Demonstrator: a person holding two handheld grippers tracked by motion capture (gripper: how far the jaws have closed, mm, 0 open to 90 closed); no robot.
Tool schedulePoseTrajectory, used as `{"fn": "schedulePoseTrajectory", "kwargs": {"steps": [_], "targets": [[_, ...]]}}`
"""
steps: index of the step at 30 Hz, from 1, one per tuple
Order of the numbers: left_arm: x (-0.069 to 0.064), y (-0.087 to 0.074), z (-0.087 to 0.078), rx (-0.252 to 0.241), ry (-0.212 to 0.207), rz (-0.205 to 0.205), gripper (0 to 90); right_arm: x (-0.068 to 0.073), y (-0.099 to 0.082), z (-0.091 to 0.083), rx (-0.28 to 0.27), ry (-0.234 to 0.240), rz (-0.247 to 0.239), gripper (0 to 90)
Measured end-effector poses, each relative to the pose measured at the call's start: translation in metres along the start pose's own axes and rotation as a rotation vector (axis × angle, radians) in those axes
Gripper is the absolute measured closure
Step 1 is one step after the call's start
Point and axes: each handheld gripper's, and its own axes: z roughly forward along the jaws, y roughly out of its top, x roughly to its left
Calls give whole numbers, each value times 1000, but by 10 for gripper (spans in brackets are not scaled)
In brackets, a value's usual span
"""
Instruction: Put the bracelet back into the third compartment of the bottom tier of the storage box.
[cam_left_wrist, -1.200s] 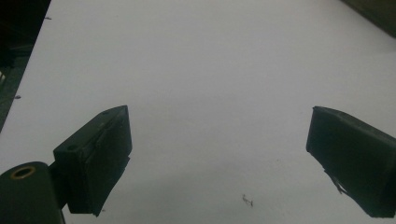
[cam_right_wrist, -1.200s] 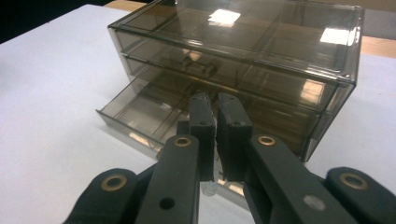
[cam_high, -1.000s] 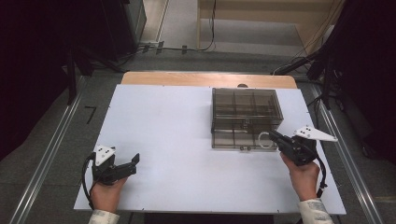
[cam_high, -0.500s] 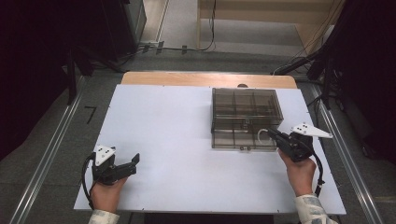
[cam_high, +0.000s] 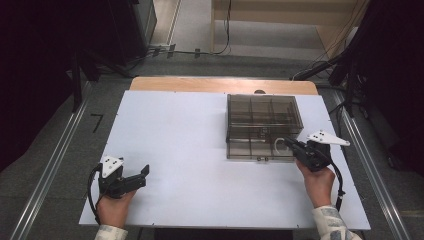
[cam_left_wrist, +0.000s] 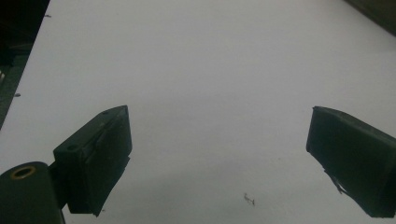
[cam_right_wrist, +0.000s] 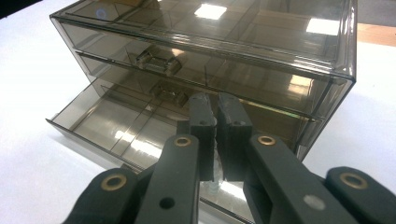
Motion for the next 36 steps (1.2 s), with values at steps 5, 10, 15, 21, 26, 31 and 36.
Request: {"fn": "schedulePoseTrajectory", "kwargs": {"steps": [5,10,15,21,26,31,36], "targets": [[0,0,0,0,1,2,74,0,-3,6,26,-3,-6,835],[0,0,0,1,2,2,74,-3,-5,10,45,-27,-5,835],[0,0,0,1,-2,-1,74,-7,-7,13,57,-53,-2,835],[0,0,0,0,-3,0,74,-13,-9,17,91,-73,19,835],[0,0,0,0,-4,1,74,-15,-11,20,111,-87,24,835],[0,0,0,0,-4,-1,74,-19,-13,22,134,-100,37,834],[0,0,0,-2,-5,0,74,-19,-14,24,149,-112,29,834]]}}
